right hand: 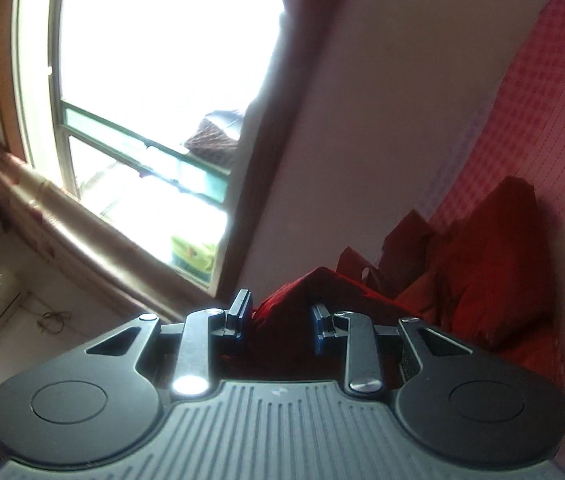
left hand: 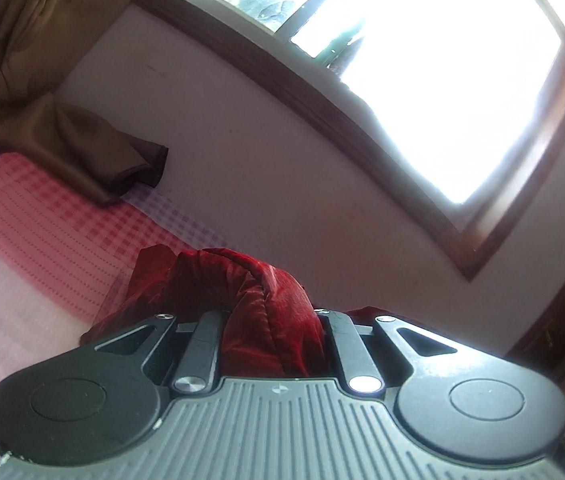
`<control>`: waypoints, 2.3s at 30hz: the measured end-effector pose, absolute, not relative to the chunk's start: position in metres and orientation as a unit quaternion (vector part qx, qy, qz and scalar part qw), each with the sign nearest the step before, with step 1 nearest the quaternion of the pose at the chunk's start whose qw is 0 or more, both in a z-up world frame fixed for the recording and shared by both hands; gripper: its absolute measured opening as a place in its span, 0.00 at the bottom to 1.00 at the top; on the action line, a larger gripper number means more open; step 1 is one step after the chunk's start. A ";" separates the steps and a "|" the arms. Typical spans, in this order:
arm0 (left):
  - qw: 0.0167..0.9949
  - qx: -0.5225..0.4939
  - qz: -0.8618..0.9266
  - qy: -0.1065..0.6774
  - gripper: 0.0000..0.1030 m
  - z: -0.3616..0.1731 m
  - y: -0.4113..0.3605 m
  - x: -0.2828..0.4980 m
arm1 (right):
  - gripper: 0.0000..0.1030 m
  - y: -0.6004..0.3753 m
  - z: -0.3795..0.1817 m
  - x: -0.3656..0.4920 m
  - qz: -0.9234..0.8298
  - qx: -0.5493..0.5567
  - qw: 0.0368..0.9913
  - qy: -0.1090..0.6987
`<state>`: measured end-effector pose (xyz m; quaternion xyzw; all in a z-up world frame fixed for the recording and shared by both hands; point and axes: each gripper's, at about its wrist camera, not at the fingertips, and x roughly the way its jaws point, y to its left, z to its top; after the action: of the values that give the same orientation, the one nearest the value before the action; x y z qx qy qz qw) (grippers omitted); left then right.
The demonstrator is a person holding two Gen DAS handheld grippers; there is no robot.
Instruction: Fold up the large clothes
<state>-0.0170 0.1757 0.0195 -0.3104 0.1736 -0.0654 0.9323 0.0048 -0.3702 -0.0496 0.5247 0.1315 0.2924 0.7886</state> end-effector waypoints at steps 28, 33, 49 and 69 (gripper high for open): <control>0.954 -0.251 -0.050 0.156 0.93 -0.010 0.160 0.075 | 0.30 -0.275 -0.040 0.084 0.284 0.258 0.904 0.186; 0.967 -0.156 -0.094 0.179 0.53 -0.007 0.133 0.080 | 0.31 -0.224 -0.033 0.108 0.282 0.127 0.927 0.211; 0.947 -0.152 0.017 0.283 0.42 -0.080 0.176 0.166 | 0.30 -0.256 -0.073 0.175 0.235 0.188 0.910 0.286; 0.951 -0.149 0.009 0.272 0.42 -0.121 0.186 0.148 | 0.25 -0.292 -0.122 0.176 0.179 0.268 0.891 0.319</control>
<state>0.1478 0.1858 -0.1213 -0.1486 0.2724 0.0087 0.9506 0.1759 -0.2920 -0.1223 0.2676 0.3187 0.1794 0.8914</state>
